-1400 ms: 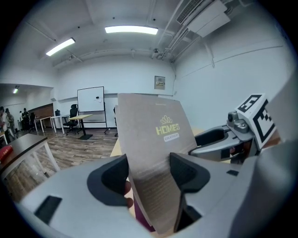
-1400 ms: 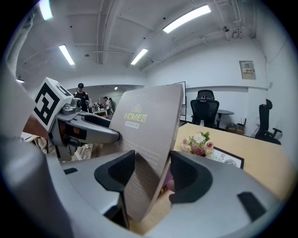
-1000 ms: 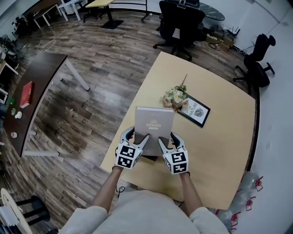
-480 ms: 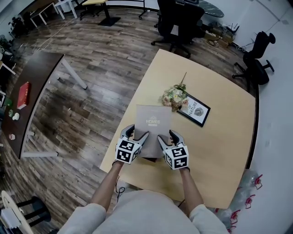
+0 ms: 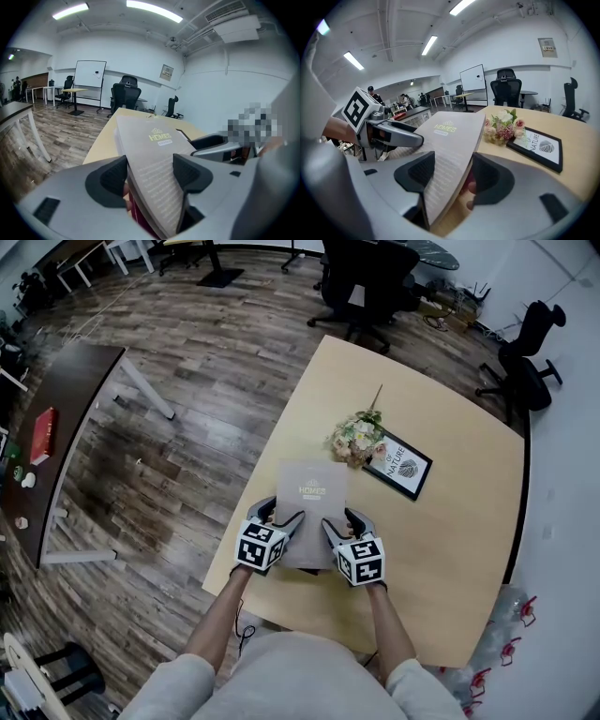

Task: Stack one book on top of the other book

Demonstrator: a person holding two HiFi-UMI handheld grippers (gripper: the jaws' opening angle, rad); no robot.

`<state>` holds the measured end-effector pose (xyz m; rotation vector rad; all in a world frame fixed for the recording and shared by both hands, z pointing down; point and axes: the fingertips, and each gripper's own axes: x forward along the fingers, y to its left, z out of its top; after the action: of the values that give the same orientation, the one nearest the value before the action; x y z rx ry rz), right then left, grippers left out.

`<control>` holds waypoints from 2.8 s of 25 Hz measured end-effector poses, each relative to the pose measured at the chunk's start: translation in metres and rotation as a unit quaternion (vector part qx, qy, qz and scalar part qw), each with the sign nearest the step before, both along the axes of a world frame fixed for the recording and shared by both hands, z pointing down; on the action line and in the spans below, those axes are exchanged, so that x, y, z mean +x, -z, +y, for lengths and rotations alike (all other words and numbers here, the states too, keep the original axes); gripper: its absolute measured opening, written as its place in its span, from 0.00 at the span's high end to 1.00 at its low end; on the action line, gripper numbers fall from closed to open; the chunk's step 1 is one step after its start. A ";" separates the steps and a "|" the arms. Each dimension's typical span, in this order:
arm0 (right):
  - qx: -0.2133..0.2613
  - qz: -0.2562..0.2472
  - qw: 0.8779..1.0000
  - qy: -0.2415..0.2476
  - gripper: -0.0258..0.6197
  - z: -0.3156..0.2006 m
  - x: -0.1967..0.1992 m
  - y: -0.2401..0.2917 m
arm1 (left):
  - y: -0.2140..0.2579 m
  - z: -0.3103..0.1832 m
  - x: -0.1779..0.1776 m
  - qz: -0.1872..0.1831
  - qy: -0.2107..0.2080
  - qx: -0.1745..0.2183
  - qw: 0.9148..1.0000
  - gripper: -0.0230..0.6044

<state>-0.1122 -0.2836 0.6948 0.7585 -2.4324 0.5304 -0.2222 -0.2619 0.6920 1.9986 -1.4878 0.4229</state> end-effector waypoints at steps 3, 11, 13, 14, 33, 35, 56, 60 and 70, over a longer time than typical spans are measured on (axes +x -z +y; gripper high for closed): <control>-0.009 0.005 1.000 0.002 0.59 -0.001 0.000 -0.007 | -0.009 -0.002 0.000 0.010 -0.004 -0.015 1.000 0.47; -0.018 0.014 1.000 -0.003 0.58 -0.002 0.000 -0.019 | -0.025 -0.003 -0.001 0.031 -0.005 -0.041 0.999 0.47; -0.019 0.013 1.000 -0.005 0.58 -0.003 0.000 -0.021 | -0.028 -0.003 0.000 0.034 -0.004 -0.042 0.999 0.47; -0.019 0.012 1.000 -0.006 0.58 -0.003 0.000 -0.021 | -0.029 -0.003 0.000 0.036 -0.003 -0.042 0.998 0.47; 0.009 0.001 1.000 -0.023 0.54 -0.007 0.005 0.001 | -0.008 0.002 -0.011 0.009 0.013 -0.011 1.000 0.44; 0.016 -0.003 1.000 -0.027 0.55 -0.008 0.006 0.008 | -0.001 0.004 -0.012 0.003 0.013 -0.003 1.000 0.44; 0.091 -0.040 0.992 -0.078 0.71 0.023 0.053 0.083 | 0.080 0.048 0.004 -0.032 0.027 0.092 0.995 0.70; 0.112 -0.047 0.988 -0.095 0.76 0.027 0.064 0.100 | 0.095 0.054 0.006 -0.037 0.030 0.109 0.993 0.76; 0.159 -0.042 0.977 -0.138 0.89 0.041 0.102 0.131 | 0.120 0.060 0.020 -0.042 0.014 0.135 0.990 0.90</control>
<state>-0.0101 -0.2429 0.5641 1.2441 -2.5382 0.2781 -0.2022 -0.2016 0.5721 2.1875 -1.6988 0.3104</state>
